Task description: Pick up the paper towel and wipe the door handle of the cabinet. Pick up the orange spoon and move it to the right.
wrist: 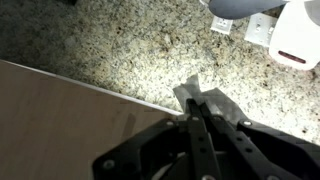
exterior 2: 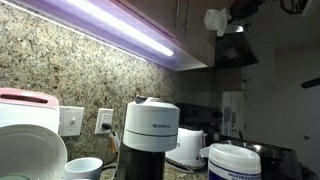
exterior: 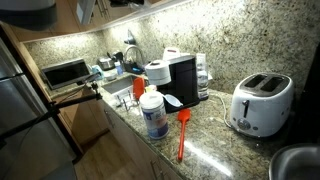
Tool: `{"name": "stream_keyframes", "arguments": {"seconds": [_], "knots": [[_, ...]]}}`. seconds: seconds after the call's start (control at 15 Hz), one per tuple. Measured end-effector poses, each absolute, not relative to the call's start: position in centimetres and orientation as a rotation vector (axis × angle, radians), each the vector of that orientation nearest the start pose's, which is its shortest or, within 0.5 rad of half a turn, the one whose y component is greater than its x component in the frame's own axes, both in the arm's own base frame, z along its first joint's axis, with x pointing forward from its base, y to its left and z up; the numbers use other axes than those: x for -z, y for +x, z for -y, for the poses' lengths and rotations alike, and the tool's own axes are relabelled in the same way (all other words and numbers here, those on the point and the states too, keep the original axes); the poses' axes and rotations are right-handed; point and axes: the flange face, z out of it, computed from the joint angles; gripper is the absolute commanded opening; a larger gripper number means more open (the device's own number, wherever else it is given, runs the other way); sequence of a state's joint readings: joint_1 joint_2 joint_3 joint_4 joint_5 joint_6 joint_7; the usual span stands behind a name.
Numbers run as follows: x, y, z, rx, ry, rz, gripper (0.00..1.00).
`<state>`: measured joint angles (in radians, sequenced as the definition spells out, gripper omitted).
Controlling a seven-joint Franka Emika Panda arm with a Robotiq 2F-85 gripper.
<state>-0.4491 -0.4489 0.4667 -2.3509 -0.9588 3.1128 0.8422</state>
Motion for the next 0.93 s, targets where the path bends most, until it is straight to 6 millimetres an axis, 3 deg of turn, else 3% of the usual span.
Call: {"name": "stream_keyframes", "arguments": {"seconds": [0.4, 0.73, 0.93], "knots": [[-60.7, 46.1, -12.9, 2.018, -2.681, 0.468, 0.01], [-65.2, 47.3, -13.1, 2.279, -2.627, 0.338, 0.01], [-65.6, 48.3, -13.4, 2.401, -2.6, 0.261, 0.01]]}}
